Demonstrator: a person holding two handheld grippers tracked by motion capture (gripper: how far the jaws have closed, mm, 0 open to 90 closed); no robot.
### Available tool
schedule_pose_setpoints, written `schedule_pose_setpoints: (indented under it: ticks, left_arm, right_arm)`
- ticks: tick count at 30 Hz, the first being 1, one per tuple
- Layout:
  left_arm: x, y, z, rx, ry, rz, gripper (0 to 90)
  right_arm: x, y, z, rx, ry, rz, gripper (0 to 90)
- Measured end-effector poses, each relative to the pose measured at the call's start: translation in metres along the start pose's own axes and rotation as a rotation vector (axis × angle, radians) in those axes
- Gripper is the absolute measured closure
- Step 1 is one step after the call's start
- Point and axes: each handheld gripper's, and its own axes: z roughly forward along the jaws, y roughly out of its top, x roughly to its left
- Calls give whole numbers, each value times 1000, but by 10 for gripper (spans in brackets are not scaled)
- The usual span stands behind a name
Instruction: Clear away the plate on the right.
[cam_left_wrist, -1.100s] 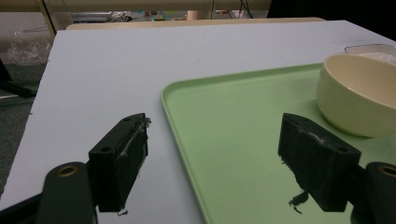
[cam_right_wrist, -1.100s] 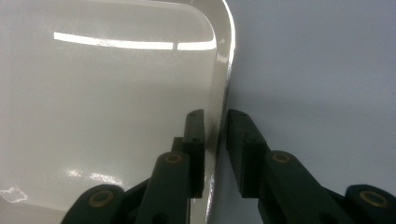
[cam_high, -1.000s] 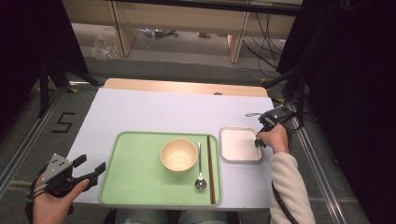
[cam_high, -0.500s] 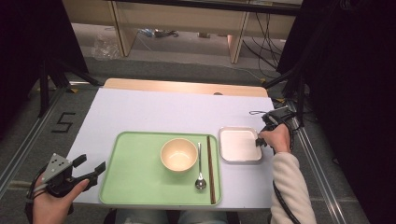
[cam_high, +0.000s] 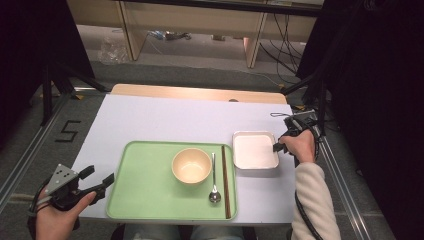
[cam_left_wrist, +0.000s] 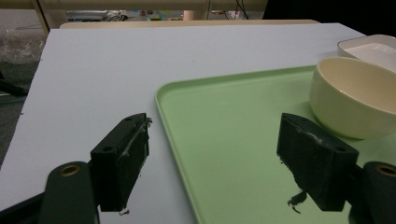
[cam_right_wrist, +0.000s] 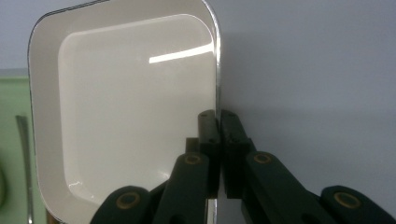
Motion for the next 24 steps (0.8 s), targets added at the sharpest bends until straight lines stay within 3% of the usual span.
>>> schedule_pose_setpoints:
  ticks: [1,2,3,6,7,9,10,11,13,14,16,17,18,20,21,24]
  left_arm:
    - [-1,1,1,-1,-4,-8,248]
    - [-2,2,2,3,-8,-9,248]
    - [-2,3,3,4,-15,-5,249]
    - [-5,6,6,13,-31,-12,251]
    - [-6,7,8,18,-42,-19,251]
    - [-7,9,10,34,-49,-25,259]
    - [-8,10,12,39,-52,-29,261]
    - [-9,11,14,48,-57,-33,264]
    - [-10,15,18,52,-70,-31,269]
    - [-12,18,21,56,-76,-31,271]
    - [-15,23,26,58,-92,-35,276]
    - [-17,26,28,59,-99,-34,278]
    - [-20,29,32,57,-112,-37,279]
    - [-28,36,39,69,-136,-37,283]
    - [-30,38,42,73,-147,-33,287]
    - [-44,49,55,91,-200,-22,292]
  right_arm:
    - [2,0,-3,-1,19,21,897]
    - [2,0,-6,-29,22,2,897]
    - [6,-1,-8,-35,56,37,897]
    - [10,-2,-14,-60,92,-18,896]
    - [7,-2,-13,-101,94,-104,897]
    - [17,-3,-16,-104,132,-55,897]
    - [20,-3,-19,-100,142,-72,897]
    - [25,-4,-20,-97,153,-59,896]
    - [32,-5,-23,-113,156,-92,897]
    - [36,-5,-24,-109,169,-75,897]
    - [42,-6,-24,-123,183,-89,896]
    - [49,-7,-26,-110,194,-64,896]
    - [49,-8,-24,-124,188,-97,896]
    - [59,-9,-25,-109,198,-76,896]
    - [61,-10,-23,-125,203,-114,897]
    - [70,-12,-22,-124,216,-128,897]
